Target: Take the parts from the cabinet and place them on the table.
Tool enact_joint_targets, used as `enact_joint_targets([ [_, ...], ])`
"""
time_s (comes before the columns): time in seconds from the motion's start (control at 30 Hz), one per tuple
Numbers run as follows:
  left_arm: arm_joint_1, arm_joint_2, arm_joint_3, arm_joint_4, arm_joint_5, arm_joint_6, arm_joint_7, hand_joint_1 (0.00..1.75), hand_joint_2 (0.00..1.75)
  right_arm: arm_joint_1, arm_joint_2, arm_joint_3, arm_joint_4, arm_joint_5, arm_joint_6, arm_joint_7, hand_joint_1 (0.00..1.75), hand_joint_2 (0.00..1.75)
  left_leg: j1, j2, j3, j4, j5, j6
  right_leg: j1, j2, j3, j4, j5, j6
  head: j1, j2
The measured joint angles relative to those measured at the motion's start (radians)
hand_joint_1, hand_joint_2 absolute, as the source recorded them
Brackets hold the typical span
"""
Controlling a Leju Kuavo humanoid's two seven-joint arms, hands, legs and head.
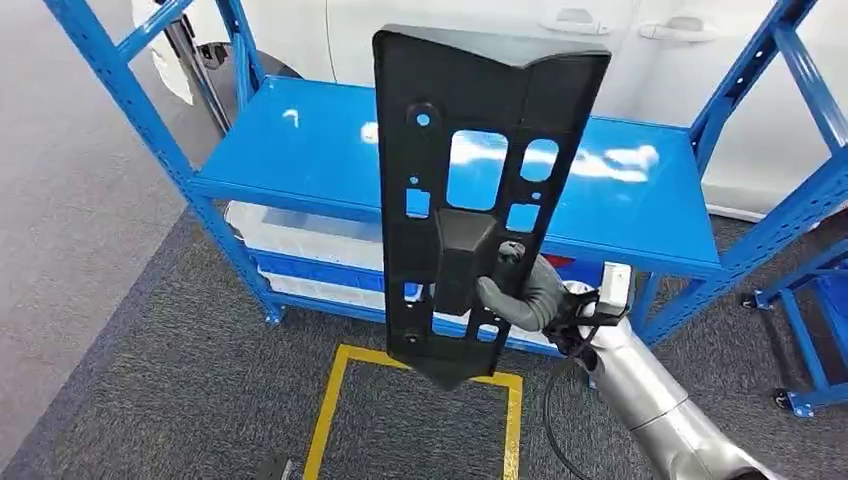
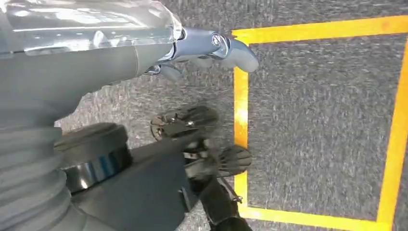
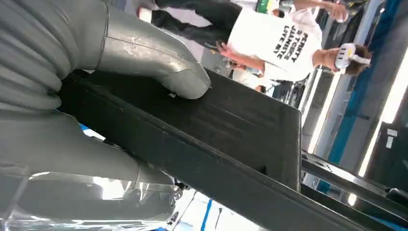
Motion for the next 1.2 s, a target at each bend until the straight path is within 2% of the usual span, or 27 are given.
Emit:
enact_joint_targets([
  [0.07,-0.001,0.002,0.000,0.000,-0.002,-0.003,0.003,0.00,1.75,0.014,0.000,-0.008,0.000,-0.001,0.000,-0.001,1.75,1.75,-0.006,0.001,-0.005,-0.004,0.010,0.014,-0.005,0.001,-0.001,-0.007,0.018,0.013,0.000,0.000],
  [0.1,0.000,0.000,0.000,0.001,-0.003,-0.006,0.005,0.00,1.75,0.025,0.000,-0.015,-0.002,-0.001,0.000,-0.001,1.75,1.75,0.001,0.005,-0.010,-0.018,0.029,0.022,-0.001,0.003,-0.006,-0.010,0.020,0.020,0.000,0.000],
  [0.13,-0.003,0.000,0.000,0.000,-0.006,-0.008,0.005,0.00,1.75,0.033,0.000,-0.020,-0.003,-0.001,-0.001,-0.001,1.75,1.75,0.003,0.006,-0.016,-0.021,0.044,0.027,-0.005,0.006,-0.019,0.009,-0.019,0.022,0.000,0.000],
  [0.2,-0.004,0.000,0.000,0.000,-0.009,-0.010,0.005,0.00,1.75,0.044,0.005,-0.025,-0.008,0.003,-0.003,-0.001,1.75,1.75,0.003,0.008,-0.048,-0.022,0.069,0.034,-0.009,0.006,-0.056,0.143,-0.153,0.030,0.000,0.000],
  [0.27,-0.003,0.002,0.000,0.001,-0.012,-0.011,0.006,0.00,1.75,0.063,0.010,-0.034,-0.014,0.005,-0.008,0.000,1.75,1.75,0.002,0.008,-0.076,-0.021,0.091,0.034,-0.010,0.006,-0.072,0.262,-0.214,0.034,0.000,0.000],
  [0.3,-0.003,0.002,0.000,0.001,-0.012,-0.013,0.007,0.00,1.75,0.075,0.011,-0.039,-0.016,0.006,-0.011,0.000,1.75,1.75,0.002,0.008,-0.096,-0.018,0.104,0.033,-0.011,0.007,-0.061,0.289,-0.203,0.036,0.000,0.000],
  [0.33,-0.003,0.002,0.000,0.001,-0.013,-0.013,0.007,0.00,1.75,0.082,0.011,-0.043,-0.019,0.008,-0.012,0.000,1.75,1.75,0.002,0.008,-0.115,-0.015,0.116,0.031,-0.011,0.007,-0.034,0.275,-0.172,0.035,0.000,0.000],
  [0.37,-0.002,0.002,0.000,0.001,-0.016,-0.013,0.009,0.00,1.75,0.086,0.011,-0.048,-0.026,0.013,-0.012,0.001,1.75,1.75,0.002,0.008,-0.135,-0.010,0.127,0.029,-0.012,0.006,0.015,0.223,-0.136,0.033,0.000,0.000],
  [0.4,-0.003,0.002,0.000,0.001,-0.018,-0.013,0.012,0.00,1.75,0.088,0.011,-0.052,-0.034,0.015,-0.012,0.001,1.75,1.75,0.002,0.008,-0.151,-0.006,0.137,0.025,-0.011,0.005,0.073,0.151,-0.121,0.029,0.000,0.000],
  [0.43,-0.004,0.002,0.000,0.000,-0.020,-0.012,0.013,0.00,1.75,0.088,0.011,-0.056,-0.042,0.018,-0.012,0.000,1.75,1.75,0.002,0.008,-0.159,0.002,0.146,0.020,-0.011,-0.001,0.145,0.064,-0.142,0.024,0.000,0.000],
  [0.47,-0.004,0.002,0.000,0.001,-0.020,-0.011,0.014,0.00,1.75,0.089,0.011,-0.061,-0.050,0.020,-0.011,0.000,1.75,1.75,-0.004,0.009,-0.169,0.007,0.152,0.014,-0.003,-0.001,0.189,-0.017,-0.180,0.019,0.000,0.000],
  [0.57,-0.002,0.001,0.000,0.001,-0.017,-0.007,0.017,0.00,1.75,0.099,0.011,-0.072,-0.055,0.023,-0.008,0.000,1.75,1.75,-0.001,0.012,-0.164,-0.005,0.182,-0.003,0.004,0.005,0.171,-0.002,-0.159,-0.003,0.000,0.000],
  [0.6,0.000,0.001,0.000,0.001,-0.017,-0.006,0.018,0.00,1.75,0.102,0.011,-0.073,-0.055,0.023,-0.006,0.000,1.75,1.75,-0.003,0.010,-0.171,-0.008,0.189,-0.010,-0.004,0.004,0.161,-0.007,-0.144,-0.013,0.000,0.000],
  [0.63,0.000,0.001,0.000,0.001,-0.016,-0.005,0.018,0.00,1.75,0.102,0.011,-0.073,-0.055,0.023,-0.003,0.000,1.75,1.75,0.002,0.009,-0.185,0.009,0.152,-0.017,-0.006,-0.003,0.146,-0.008,-0.129,-0.021,-0.001,0.000],
  [0.67,0.003,0.001,0.000,0.001,-0.016,-0.005,0.018,0.00,1.75,0.103,0.010,-0.074,-0.056,0.024,-0.002,0.000,1.75,1.75,0.003,0.010,-0.204,0.057,0.082,-0.021,-0.006,-0.003,0.128,-0.008,-0.115,-0.030,-0.001,0.000],
  [0.7,0.003,0.001,0.000,0.001,-0.016,-0.004,0.016,0.00,1.75,0.105,0.009,-0.075,-0.056,0.024,-0.002,0.000,1.75,1.75,0.005,0.010,-0.225,0.132,0.012,-0.026,-0.006,-0.002,0.111,-0.008,-0.101,-0.031,-0.001,0.000],
  [0.73,0.003,0.001,0.000,0.001,-0.019,-0.004,0.016,0.00,1.75,0.107,0.009,-0.077,-0.056,0.024,-0.001,0.000,1.75,1.75,0.005,0.010,-0.244,0.211,-0.038,-0.030,-0.005,-0.002,0.095,-0.007,-0.089,-0.031,-0.001,0.000],
  [0.77,0.002,0.001,0.000,0.001,-0.021,-0.003,0.014,0.00,1.75,0.110,0.009,-0.079,-0.057,0.024,0.000,0.000,1.75,1.75,0.005,0.010,-0.254,0.286,-0.063,-0.033,-0.004,-0.002,0.077,-0.006,-0.076,-0.031,-0.001,0.000],
  [0.8,0.002,0.001,0.000,0.001,-0.022,-0.001,0.014,0.00,1.75,0.114,0.009,-0.081,-0.058,0.024,0.003,0.000,1.75,1.75,0.005,0.010,-0.252,0.328,-0.054,-0.034,-0.004,-0.002,0.060,-0.004,-0.064,-0.029,-0.001,0.000],
  [0.83,0.002,0.001,0.000,0.001,-0.022,0.000,0.013,0.00,1.75,0.118,0.009,-0.082,-0.058,0.024,0.004,0.000,1.75,1.75,0.005,0.010,-0.229,0.326,-0.020,-0.034,-0.004,-0.002,0.044,-0.003,-0.053,-0.027,-0.001,0.000],
  [0.9,0.001,0.002,0.000,0.001,-0.024,0.002,0.013,0.00,1.75,0.124,0.009,-0.087,-0.061,0.024,0.004,0.000,1.75,1.75,0.005,0.010,-0.123,0.209,0.042,-0.025,-0.003,-0.001,0.016,-0.002,-0.034,-0.021,-0.001,0.000],
  [0.93,-0.001,0.002,-0.001,0.001,-0.025,0.003,0.010,0.00,1.75,0.125,0.009,-0.088,-0.064,0.024,0.004,0.000,1.75,1.75,0.004,0.007,-0.045,0.108,0.034,-0.016,-0.002,0.000,0.006,0.000,-0.025,-0.018,-0.001,0.000],
  [0.97,-0.005,0.002,-0.002,0.000,-0.027,0.005,0.006,0.00,1.75,0.126,0.009,-0.090,-0.071,0.024,0.004,0.000,1.75,1.75,0.000,0.002,0.020,0.007,-0.022,-0.005,-0.001,0.001,0.001,0.002,-0.018,-0.012,-0.001,0.000],
  [1.0,-0.006,0.002,-0.003,0.000,-0.027,0.005,0.002,0.00,1.75,0.125,0.008,-0.093,-0.075,0.025,0.004,0.000,1.75,1.75,-0.003,0.004,0.038,-0.015,-0.027,-0.005,-0.001,0.000,0.004,0.002,-0.014,-0.007,0.000,0.000],
  [1.13,-0.003,0.001,-0.003,0.001,-0.028,0.011,-0.008,0.00,1.75,0.132,0.008,-0.098,-0.084,0.030,0.006,0.001,1.75,1.75,-0.002,0.009,0.025,-0.027,0.005,0.021,-0.006,0.003,0.006,-0.007,0.009,0.020,-0.001,0.000],
  [1.17,-0.004,0.000,-0.003,0.001,-0.029,0.012,-0.008,0.00,1.75,0.134,0.010,-0.100,-0.086,0.031,0.008,0.001,1.75,1.75,-0.001,0.010,0.024,-0.028,0.013,0.025,-0.010,0.005,-0.002,0.005,-0.009,0.022,0.000,0.000],
  [1.2,-0.005,0.000,-0.004,0.001,-0.029,0.013,-0.009,0.00,1.75,0.135,0.011,-0.103,-0.089,0.034,0.009,0.002,1.75,1.75,-0.001,0.011,0.010,-0.027,0.022,0.031,-0.009,0.006,-0.031,0.073,-0.069,0.025,0.000,0.000],
])
